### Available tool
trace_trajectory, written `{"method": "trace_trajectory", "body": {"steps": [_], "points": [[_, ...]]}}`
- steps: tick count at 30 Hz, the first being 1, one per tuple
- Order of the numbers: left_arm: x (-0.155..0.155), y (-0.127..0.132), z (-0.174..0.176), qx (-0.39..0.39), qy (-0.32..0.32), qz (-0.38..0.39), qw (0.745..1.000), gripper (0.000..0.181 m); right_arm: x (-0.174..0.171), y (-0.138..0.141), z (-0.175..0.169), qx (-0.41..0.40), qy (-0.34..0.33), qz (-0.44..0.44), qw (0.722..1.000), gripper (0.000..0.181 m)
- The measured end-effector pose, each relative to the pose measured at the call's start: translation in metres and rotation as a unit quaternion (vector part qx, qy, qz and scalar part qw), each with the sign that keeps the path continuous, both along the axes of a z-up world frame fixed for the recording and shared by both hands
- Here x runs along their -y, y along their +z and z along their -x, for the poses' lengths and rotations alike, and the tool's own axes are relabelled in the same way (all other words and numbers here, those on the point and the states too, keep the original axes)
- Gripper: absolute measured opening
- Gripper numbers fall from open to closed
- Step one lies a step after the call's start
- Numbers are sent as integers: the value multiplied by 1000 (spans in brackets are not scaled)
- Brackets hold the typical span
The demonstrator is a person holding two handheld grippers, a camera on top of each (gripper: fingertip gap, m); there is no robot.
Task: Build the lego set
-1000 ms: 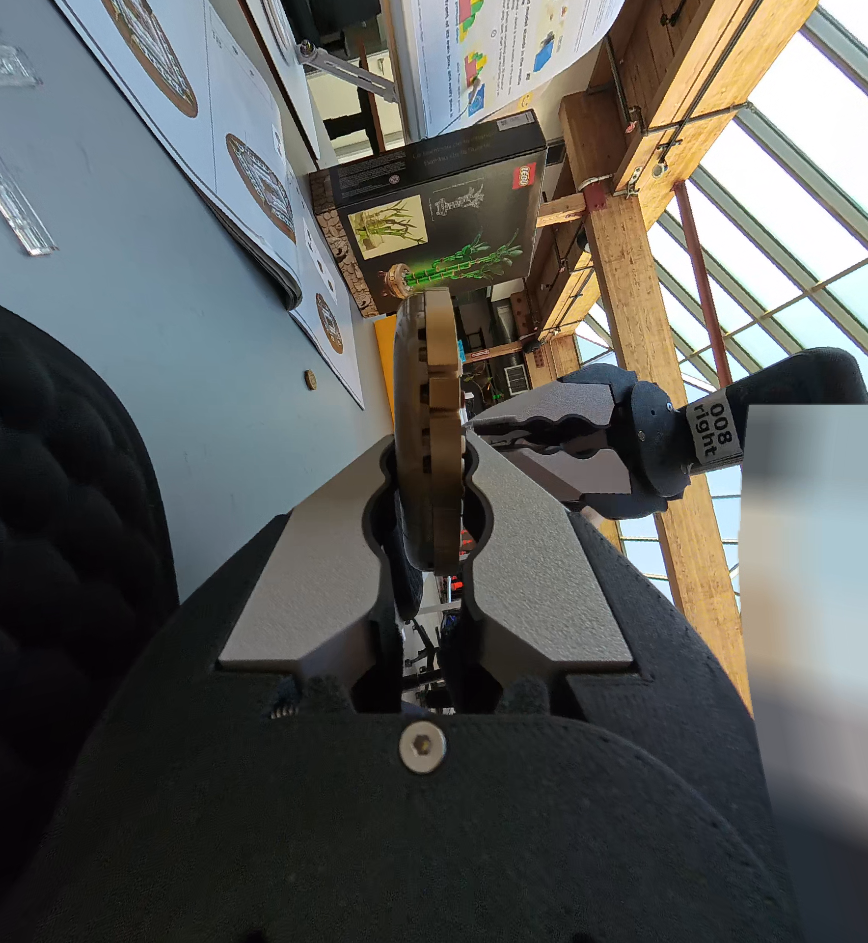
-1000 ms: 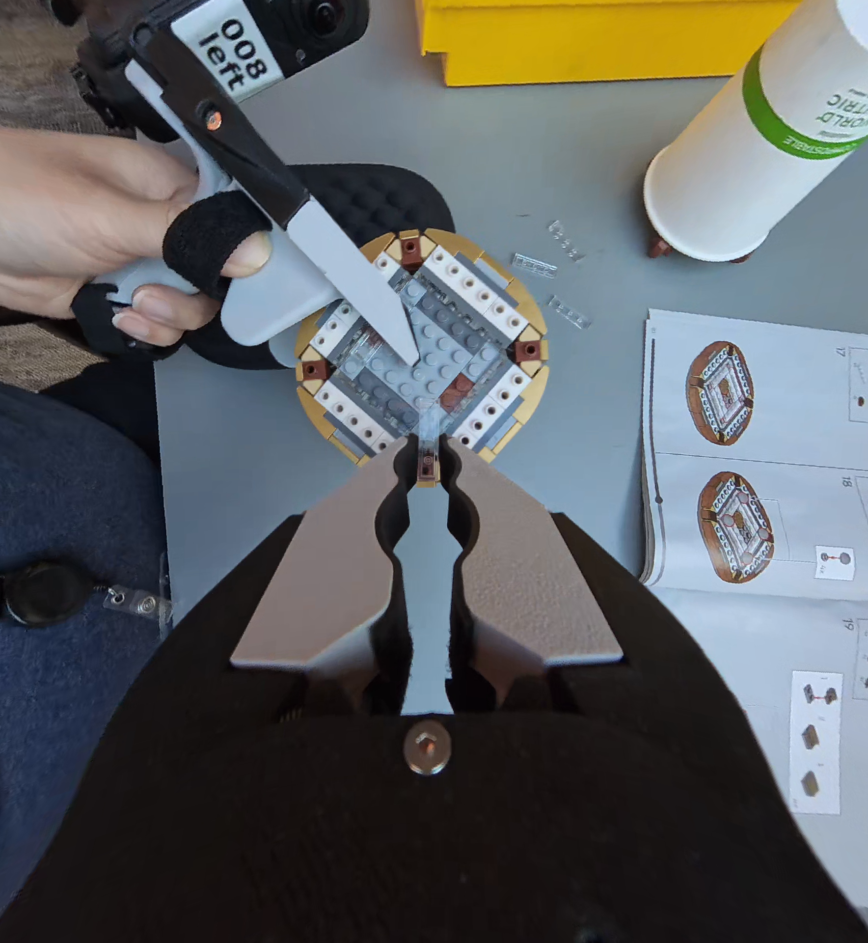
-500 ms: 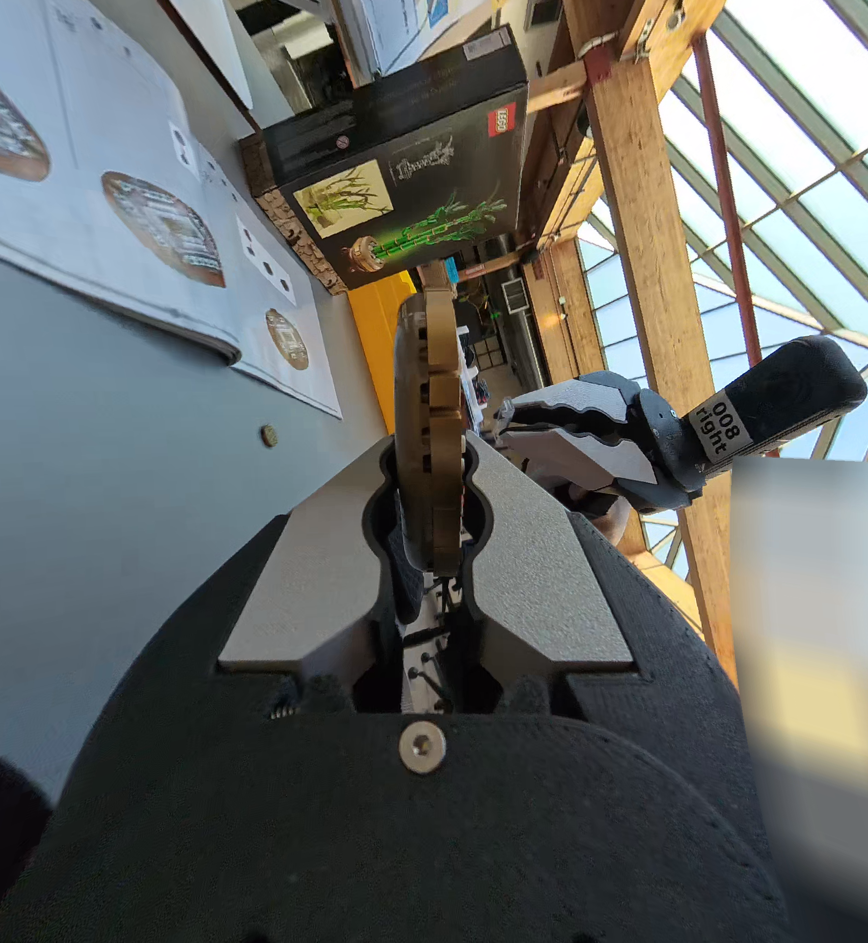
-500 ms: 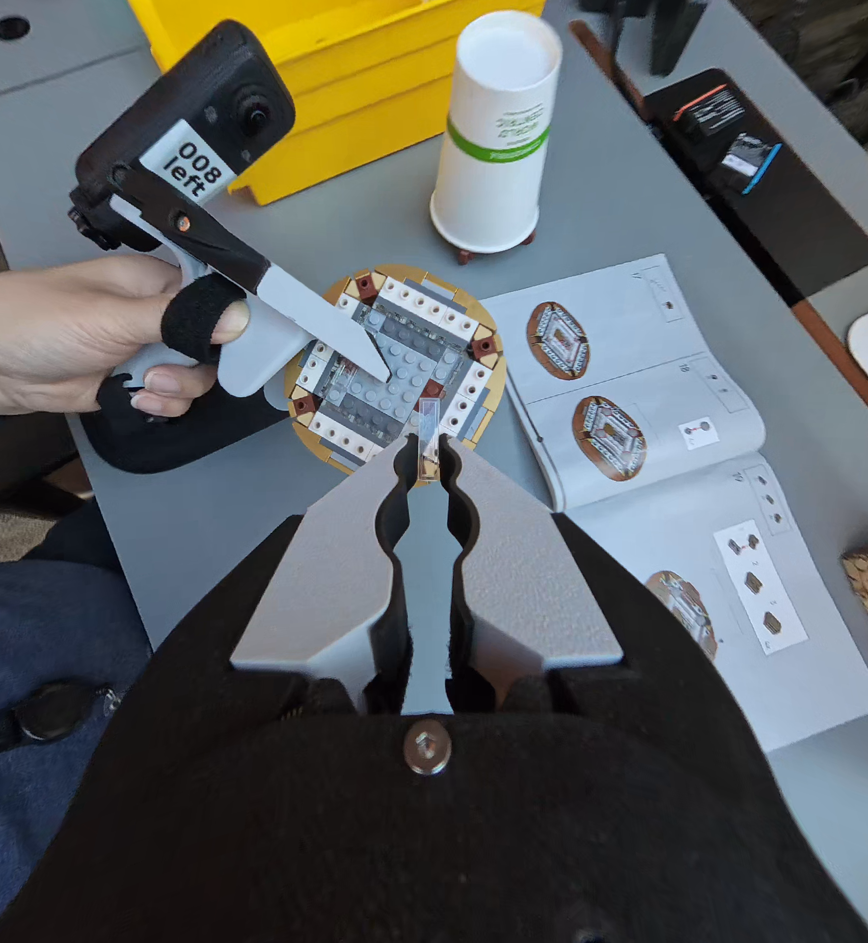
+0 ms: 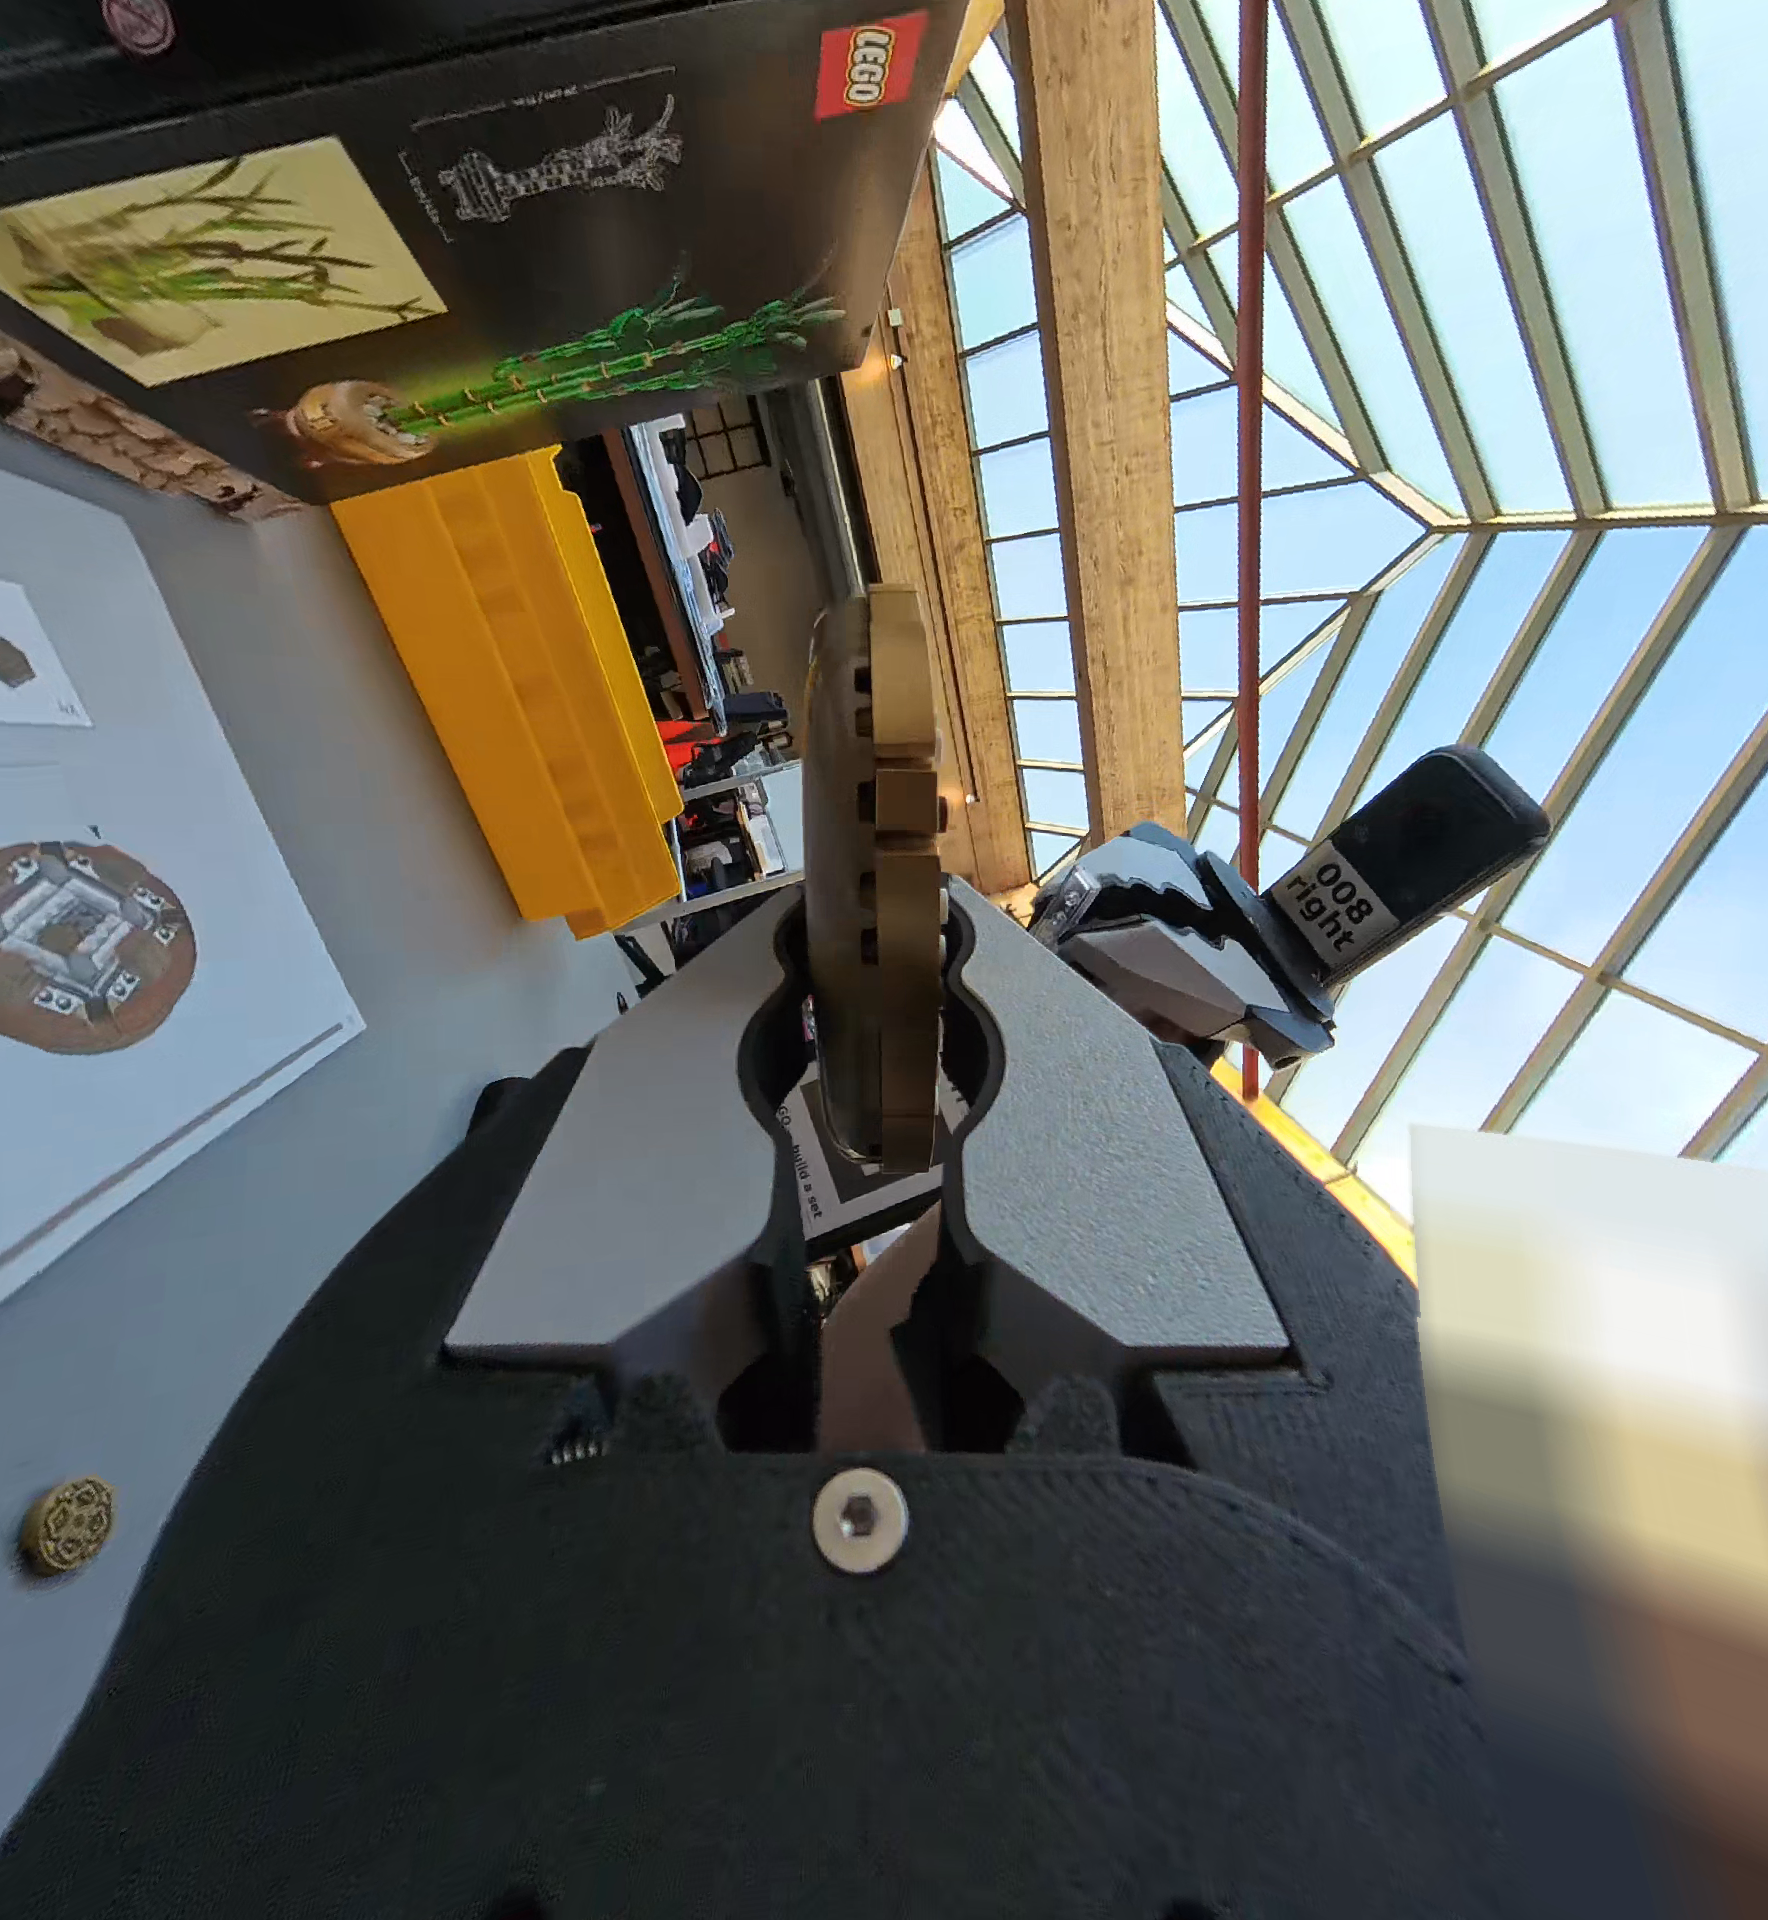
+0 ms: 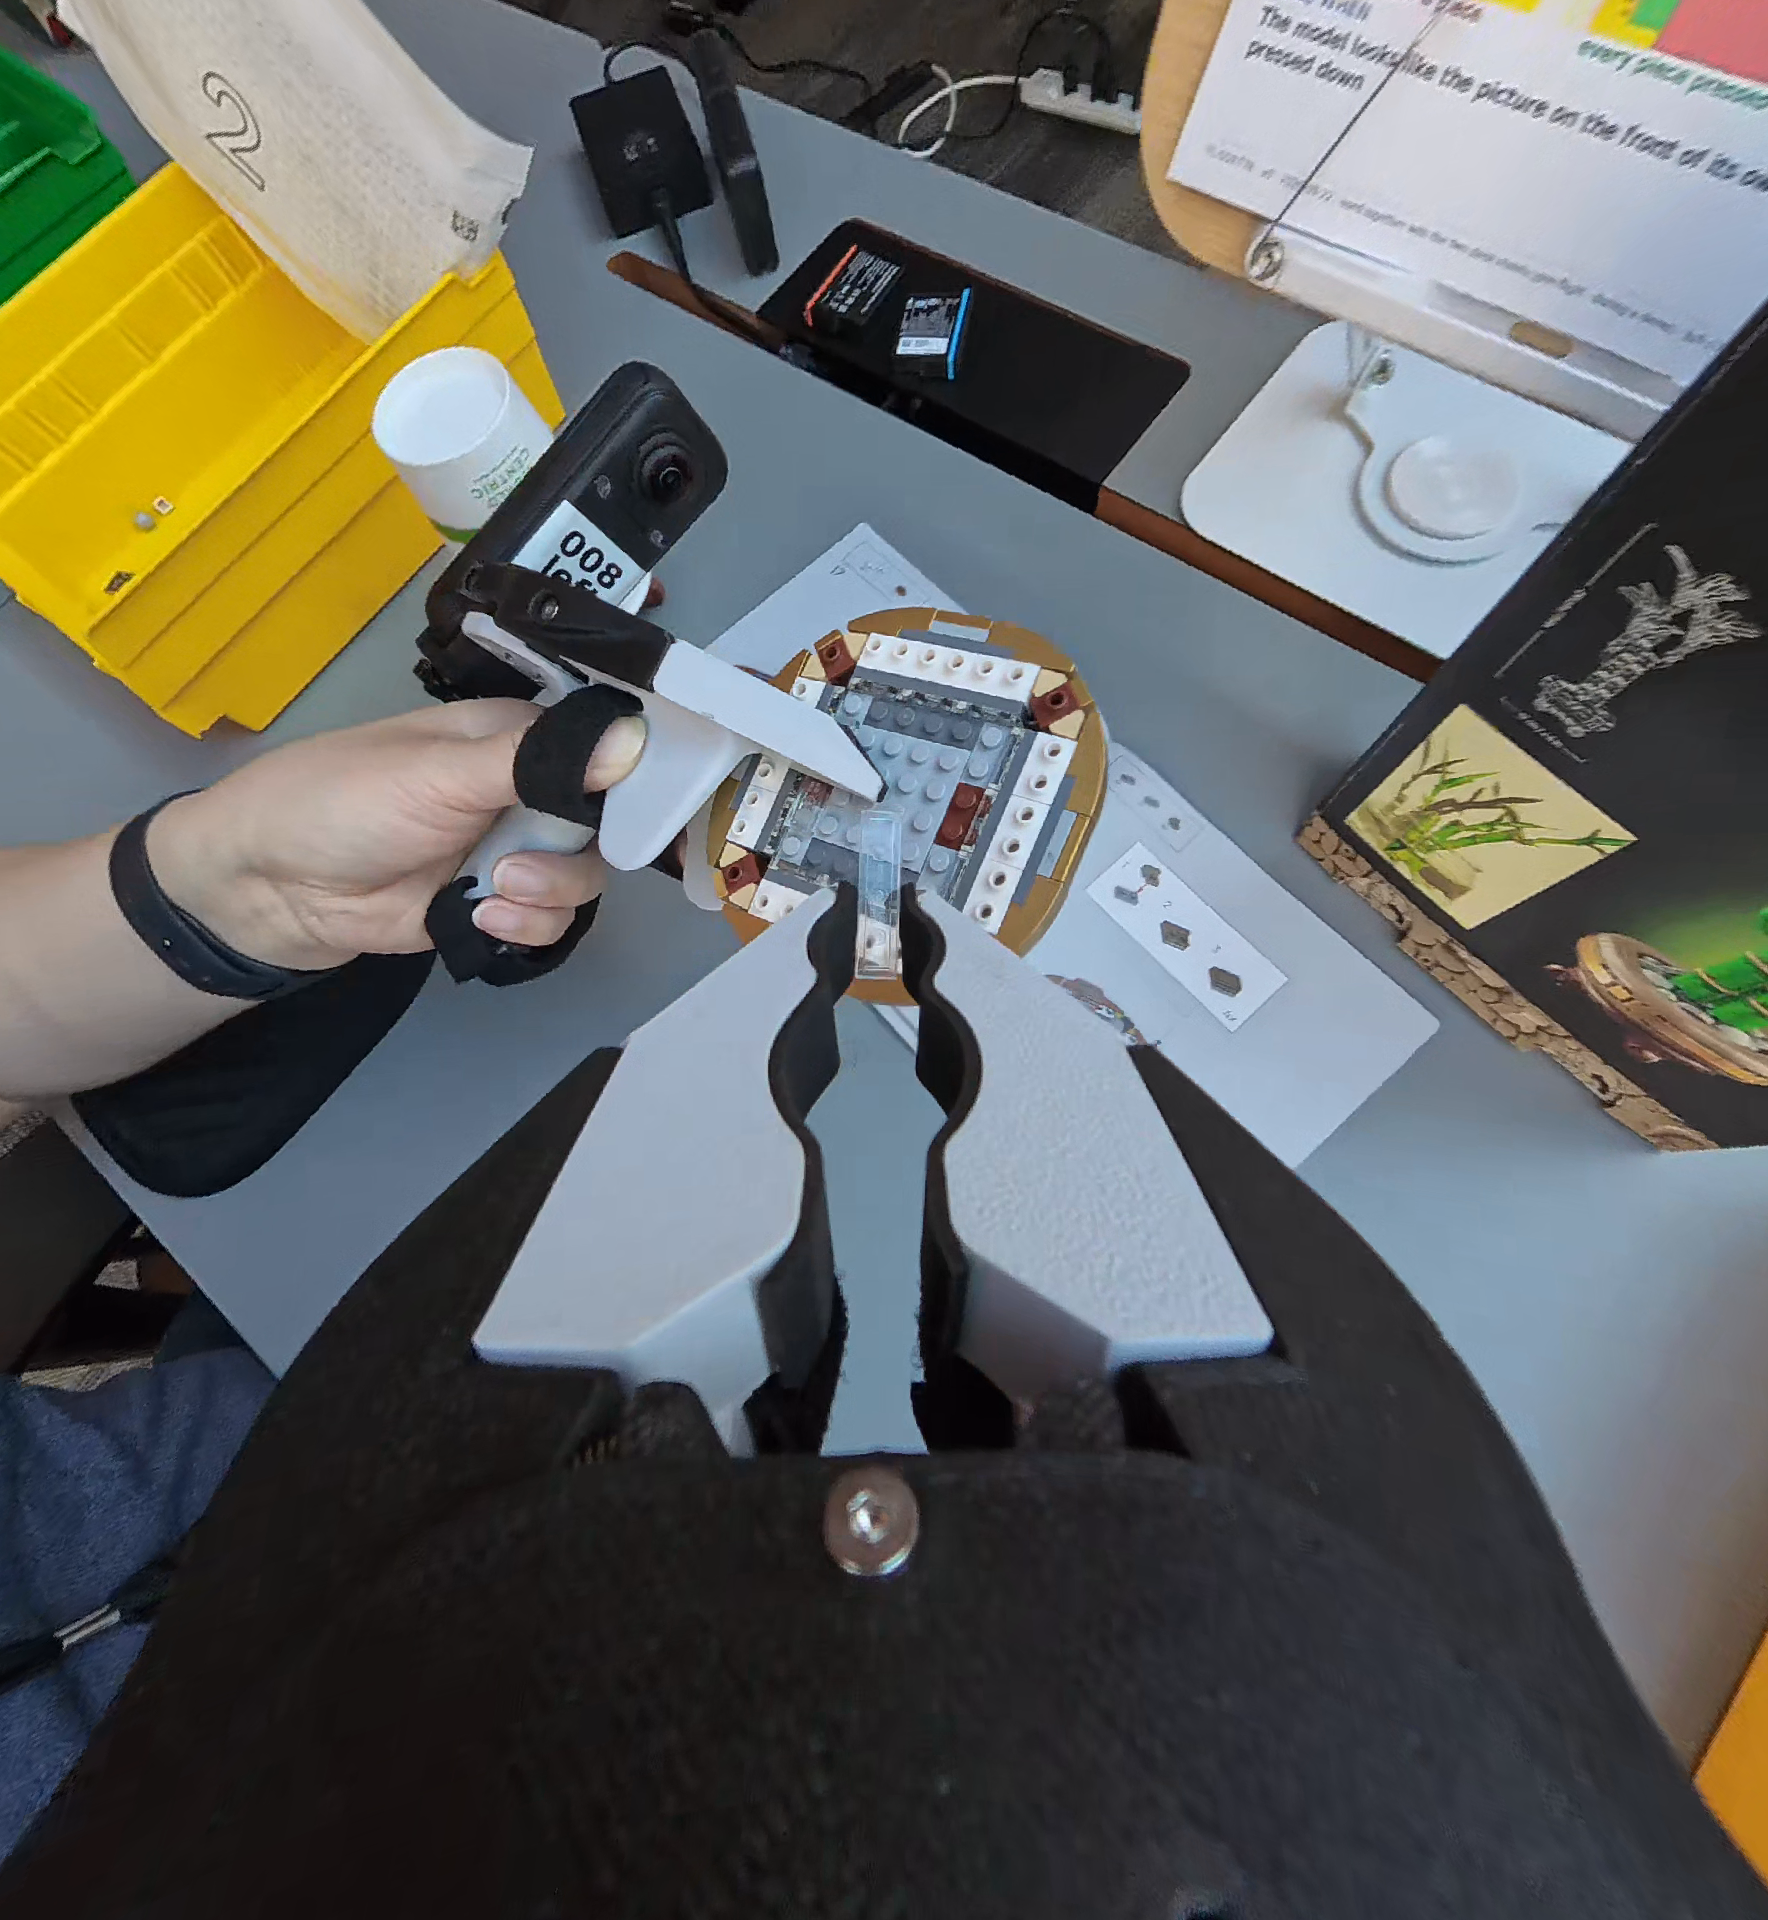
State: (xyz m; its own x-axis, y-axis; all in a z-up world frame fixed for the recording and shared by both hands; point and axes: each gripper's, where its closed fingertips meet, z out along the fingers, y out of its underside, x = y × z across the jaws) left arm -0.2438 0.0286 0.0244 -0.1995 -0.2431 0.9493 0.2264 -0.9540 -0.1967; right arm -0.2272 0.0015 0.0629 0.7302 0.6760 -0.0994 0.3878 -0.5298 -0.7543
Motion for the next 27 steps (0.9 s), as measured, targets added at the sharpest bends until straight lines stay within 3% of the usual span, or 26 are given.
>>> {"method": "trace_trajectory", "body": {"steps": [3,6,8,15,21,27], "points": [[-8,12,5,0,2,-55,998,19,-15,18,-12,0,-16,-10,1000,6],[-12,-10,6,-82,17,-87,993,19,-25,30,-11,-17,-9,-29,999,6],[-11,-16,8,-88,18,-84,992,19,-29,29,-3,-36,5,-42,998,6],[-24,-22,13,-80,57,-65,993,18,-48,-24,9,-69,-3,-17,997,6],[-39,-51,34,-96,85,-47,991,19,-59,-24,19,-67,14,1,998,6],[-51,-72,49,-117,139,-37,983,19,-72,-52,33,-82,17,4,997,7]]}}
